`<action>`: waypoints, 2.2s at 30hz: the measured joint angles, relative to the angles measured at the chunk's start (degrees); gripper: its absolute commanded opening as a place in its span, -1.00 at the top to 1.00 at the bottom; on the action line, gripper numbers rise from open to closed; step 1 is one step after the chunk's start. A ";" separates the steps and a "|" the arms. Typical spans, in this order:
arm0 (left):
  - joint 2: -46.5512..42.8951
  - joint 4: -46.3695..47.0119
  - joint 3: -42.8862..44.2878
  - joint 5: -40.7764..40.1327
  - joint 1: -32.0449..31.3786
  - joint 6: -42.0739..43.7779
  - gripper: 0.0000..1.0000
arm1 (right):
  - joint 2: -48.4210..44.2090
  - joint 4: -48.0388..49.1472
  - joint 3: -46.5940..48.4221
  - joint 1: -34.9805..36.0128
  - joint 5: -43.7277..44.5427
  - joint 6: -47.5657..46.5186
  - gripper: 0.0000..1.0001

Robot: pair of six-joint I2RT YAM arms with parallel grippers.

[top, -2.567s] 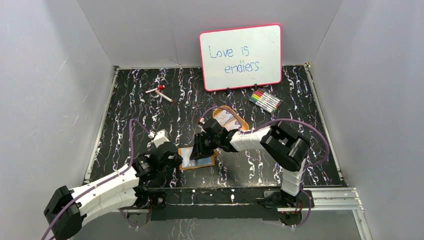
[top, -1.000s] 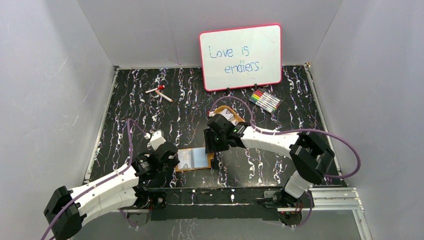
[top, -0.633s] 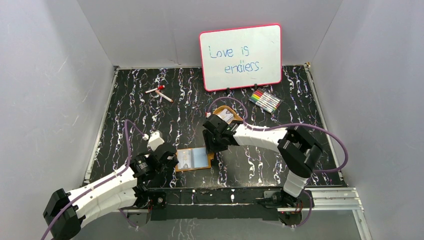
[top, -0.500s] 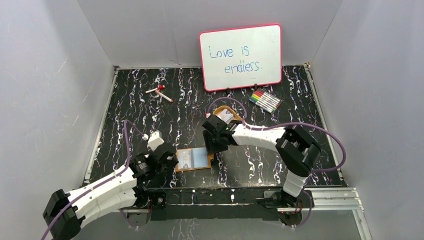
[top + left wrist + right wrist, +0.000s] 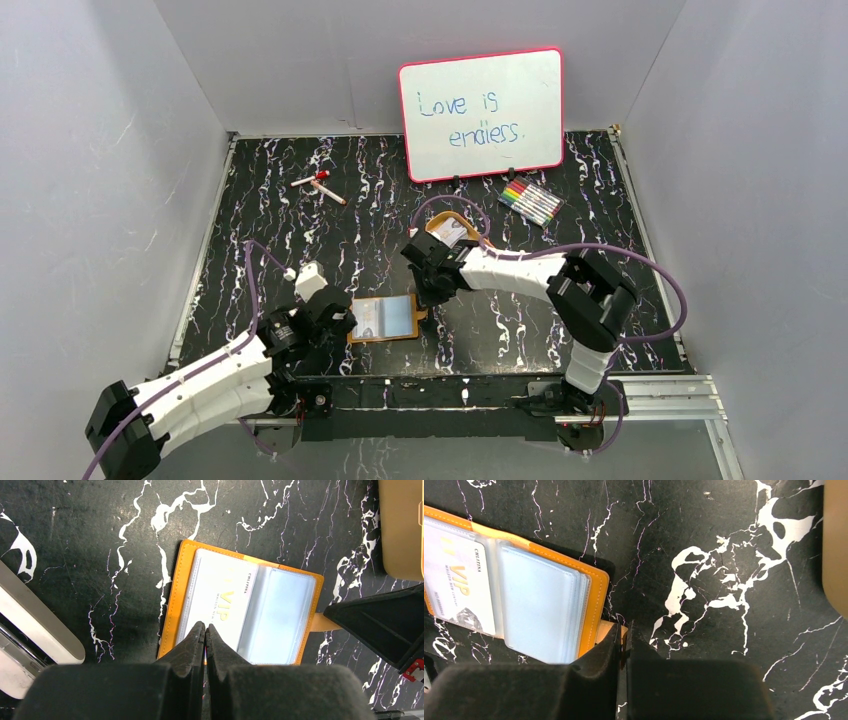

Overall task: Put the credit cards into the card holder
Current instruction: Close the card holder at the center of the board.

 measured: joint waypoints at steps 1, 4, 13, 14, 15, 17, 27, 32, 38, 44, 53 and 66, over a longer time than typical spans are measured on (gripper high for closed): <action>-0.15 0.00 0.00 0.00 0.00 0.00 1.00 | -0.09 -0.07 0.00 0.00 0.11 -0.02 1.00; -0.37 -0.02 0.00 0.00 0.00 -0.17 1.00 | -1.53 -0.48 -0.37 0.00 0.74 0.13 1.00; -0.22 -0.33 -0.59 0.66 0.00 -1.22 0.63 | -14.62 1.20 -10.49 -0.02 1.25 0.31 1.00; -0.09 -0.04 -1.05 1.03 0.00 -1.27 0.57 | -16.02 1.57 -12.15 -0.02 1.05 0.33 1.00; 0.09 0.15 -1.51 1.55 0.00 -1.25 0.52 | -17.40 2.19 -13.94 -0.02 0.74 0.35 1.00; 0.57 1.09 -2.75 2.78 0.00 -1.25 0.41 | -19.43 3.17 -16.79 -0.02 -0.28 0.42 1.00; 3.10 12.02 -6.14 9.51 0.00 -0.76 0.00 | -28.52 9.51 -20.09 -0.42 -3.32 0.26 1.00; 4.15 14.43 -6.36 10.80 0.00 -0.83 0.01 | -31.08 14.29 -21.33 -0.81 -5.99 0.44 1.00; 2.93 13.31 -6.56 10.69 0.00 -0.72 0.14 | -23.80 20.09 -19.89 -0.83 -11.89 1.38 1.00; 2.82 12.04 -6.67 10.34 0.00 -0.61 0.36 | -16.81 24.46 -16.74 -0.17 -16.15 2.54 1.00; -0.17 6.08 -6.60 7.17 0.00 -2.40 0.44 | -10.54 27.65 -12.96 5.14 -21.97 1.68 0.38; -7.34 -5.49 0.15 -2.25 0.00 -5.68 0.30 | -12.11 23.54 -10.54 7.96 -27.61 -4.22 -0.42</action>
